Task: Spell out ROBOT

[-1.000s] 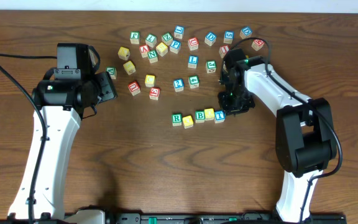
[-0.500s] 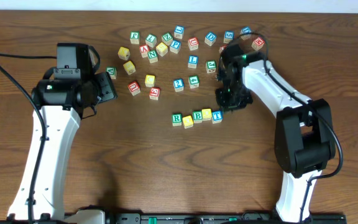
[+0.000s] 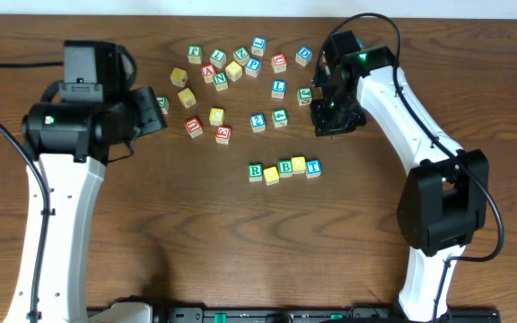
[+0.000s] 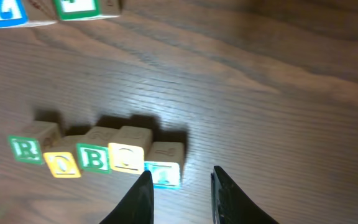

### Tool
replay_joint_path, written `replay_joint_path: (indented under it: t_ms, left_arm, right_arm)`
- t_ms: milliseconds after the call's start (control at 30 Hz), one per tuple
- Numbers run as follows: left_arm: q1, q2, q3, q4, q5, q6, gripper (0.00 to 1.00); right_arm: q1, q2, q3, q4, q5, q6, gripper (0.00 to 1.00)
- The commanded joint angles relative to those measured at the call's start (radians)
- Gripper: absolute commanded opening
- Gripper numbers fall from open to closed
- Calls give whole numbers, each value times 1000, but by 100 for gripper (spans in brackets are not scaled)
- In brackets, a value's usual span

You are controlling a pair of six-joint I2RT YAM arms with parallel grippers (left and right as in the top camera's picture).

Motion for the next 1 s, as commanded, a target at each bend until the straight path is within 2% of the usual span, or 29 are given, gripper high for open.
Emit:
replay_joint_path:
  t_ms: [0, 133, 333, 567, 867, 967]
  left_arm:
    - [-64, -10, 74, -4, 14, -51, 56]
    - [-122, -4, 80, -8, -37, -97, 56]
    - [-146, 74, 80, -74, -209, -118, 56]
    - [-114, 196, 80, -69, -210, -119, 50]
    - [-116, 276, 65, -82, -149, -119, 45]
    - [-115, 276, 48, -82, -149, -119, 45]
  right_arm:
    - [35, -18, 16, 8, -35, 58, 25]
    - [77, -18, 4, 63, -35, 126, 24]
    - [150, -17, -39, 180, 10, 204, 22]
    - [190, -17, -109, 279, 33, 238, 22]
    - [151, -18, -119, 238, 32, 235, 18]
    - [126, -18, -114, 200, 31, 180, 19]
